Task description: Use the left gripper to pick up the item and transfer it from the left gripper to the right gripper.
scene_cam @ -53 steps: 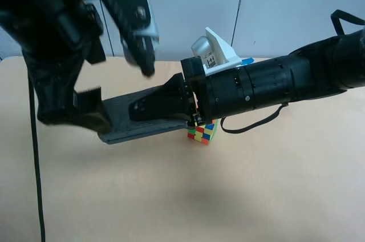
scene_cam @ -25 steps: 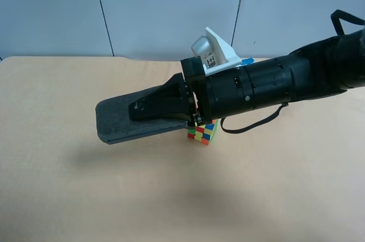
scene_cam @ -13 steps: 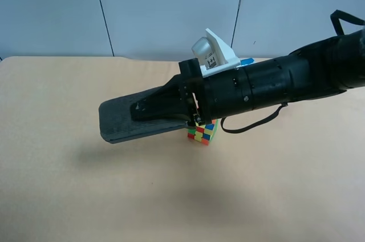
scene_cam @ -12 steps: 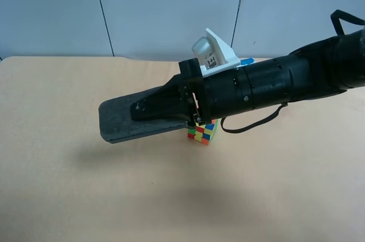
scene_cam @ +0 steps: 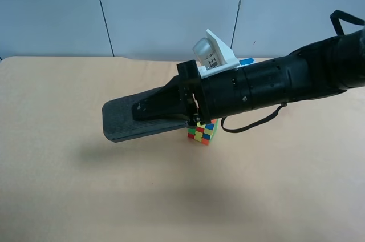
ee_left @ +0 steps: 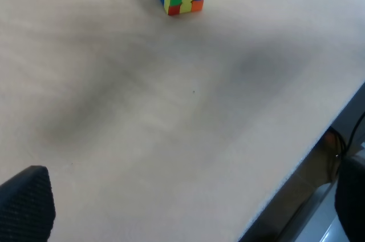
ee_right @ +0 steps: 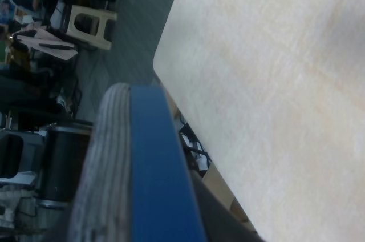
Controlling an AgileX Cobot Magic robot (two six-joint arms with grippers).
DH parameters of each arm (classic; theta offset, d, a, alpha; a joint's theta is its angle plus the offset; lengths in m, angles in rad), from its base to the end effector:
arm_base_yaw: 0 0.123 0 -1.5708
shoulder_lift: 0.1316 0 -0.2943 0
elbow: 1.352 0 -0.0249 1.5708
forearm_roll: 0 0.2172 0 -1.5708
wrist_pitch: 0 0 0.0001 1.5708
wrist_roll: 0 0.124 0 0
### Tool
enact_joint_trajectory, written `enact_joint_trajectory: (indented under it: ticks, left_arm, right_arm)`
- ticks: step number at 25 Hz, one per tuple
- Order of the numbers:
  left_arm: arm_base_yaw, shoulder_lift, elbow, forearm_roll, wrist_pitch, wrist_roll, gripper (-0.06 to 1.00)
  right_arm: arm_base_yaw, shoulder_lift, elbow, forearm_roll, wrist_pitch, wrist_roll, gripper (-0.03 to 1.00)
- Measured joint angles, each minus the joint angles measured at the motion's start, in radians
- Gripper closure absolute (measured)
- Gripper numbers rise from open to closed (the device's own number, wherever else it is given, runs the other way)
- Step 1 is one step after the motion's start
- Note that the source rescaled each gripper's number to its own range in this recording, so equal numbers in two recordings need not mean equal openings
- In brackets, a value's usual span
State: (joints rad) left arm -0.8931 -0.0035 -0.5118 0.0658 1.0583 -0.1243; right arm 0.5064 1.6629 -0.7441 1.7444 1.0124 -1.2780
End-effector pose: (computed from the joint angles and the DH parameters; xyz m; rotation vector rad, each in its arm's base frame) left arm -0.0044 0.0168 0.2497 0.7733 1.9214 -0.5588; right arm 0.2013 0.2301 0.2300 -0.5436 2.2581 1.6693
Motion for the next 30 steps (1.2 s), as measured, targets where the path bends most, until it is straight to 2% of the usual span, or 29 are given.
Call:
enact_joint_trajectory:
  ticks: [6, 9, 12, 17, 22, 26, 30]
  left_arm:
    - [0.021, 0.000, 0.000, -0.002, 0.000, 0.000, -0.05]
    - [0.109, 0.000, 0.000, -0.003, 0.000, 0.000, -0.05]
    - [0.235, 0.000, 0.000, -0.003, 0.000, 0.000, -0.05]
    - [0.454, 0.000, 0.000, -0.003, 0.000, 0.000, -0.05]
    - [0.665, 0.000, 0.000, -0.003, 0.000, 0.000, -0.05]
    - [0.799, 0.000, 0.000, -0.003, 0.000, 0.000, -0.05]
    - [0.884, 0.000, 0.000, -0.003, 0.000, 0.000, -0.05]
  right_arm:
    - [0.000, -0.007, -0.008, -0.010, -0.015, 0.011, 0.97]
    - [0.000, -0.043, -0.043, -0.086, -0.071, 0.067, 0.97]
    - [0.000, -0.098, -0.090, -0.214, -0.144, 0.167, 0.97]
    - [0.000, -0.188, -0.155, -0.471, -0.246, 0.373, 0.97]
    - [0.000, -0.249, -0.238, -0.830, -0.276, 0.646, 0.97]
    - [0.000, -0.260, -0.316, -1.132, -0.245, 0.884, 0.97]
    - [0.000, -0.260, -0.388, -1.424, -0.137, 1.105, 0.97]
